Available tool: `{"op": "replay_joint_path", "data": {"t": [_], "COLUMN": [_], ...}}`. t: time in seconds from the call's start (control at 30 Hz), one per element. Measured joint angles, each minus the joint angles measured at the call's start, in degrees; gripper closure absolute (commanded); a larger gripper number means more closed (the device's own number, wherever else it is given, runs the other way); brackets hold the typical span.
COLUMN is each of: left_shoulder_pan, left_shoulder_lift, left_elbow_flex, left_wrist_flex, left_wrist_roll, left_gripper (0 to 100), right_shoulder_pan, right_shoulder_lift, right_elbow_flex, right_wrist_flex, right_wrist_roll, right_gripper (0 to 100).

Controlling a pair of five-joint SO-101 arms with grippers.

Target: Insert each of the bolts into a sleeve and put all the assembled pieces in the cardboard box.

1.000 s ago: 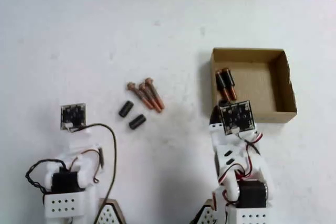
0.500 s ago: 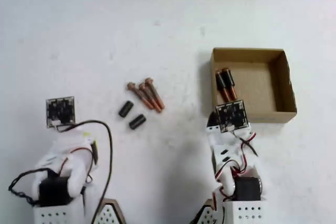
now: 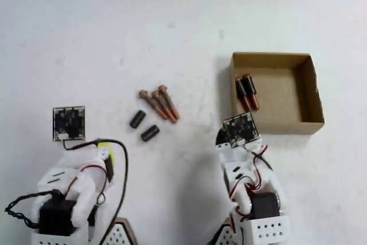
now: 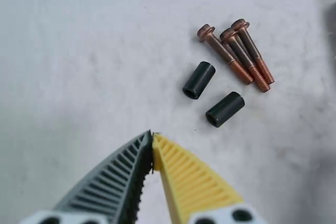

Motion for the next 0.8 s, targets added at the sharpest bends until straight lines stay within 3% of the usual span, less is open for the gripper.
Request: {"op": "replay_joint_path", "data": {"t": [0.17, 0.43, 0.8], "left_shoulder_pan": [0.44, 0.44, 0.44], "left_shoulder_lift": [5.63, 28.57, 55.12], "left_elbow_flex": [-4.04, -20.40, -31.91], "left_wrist_flex": [-1.67, -1.67, -1.93], "left_wrist_roll": [0.00, 0.18, 0.79], "left_gripper": [98, 98, 98], "right_shoulder_pan": [0.00, 0.00, 0.00], "right_shoulder_lift": [0.00, 0.00, 0.00], "right_elbow_flex": [0.18, 0.62, 0.70], "right_wrist_flex": [0.00, 0.00, 0.00], "right_wrist_roll": [0.00, 0.00, 0.00], "right_gripper": [98.1, 98.1, 98.1]}}
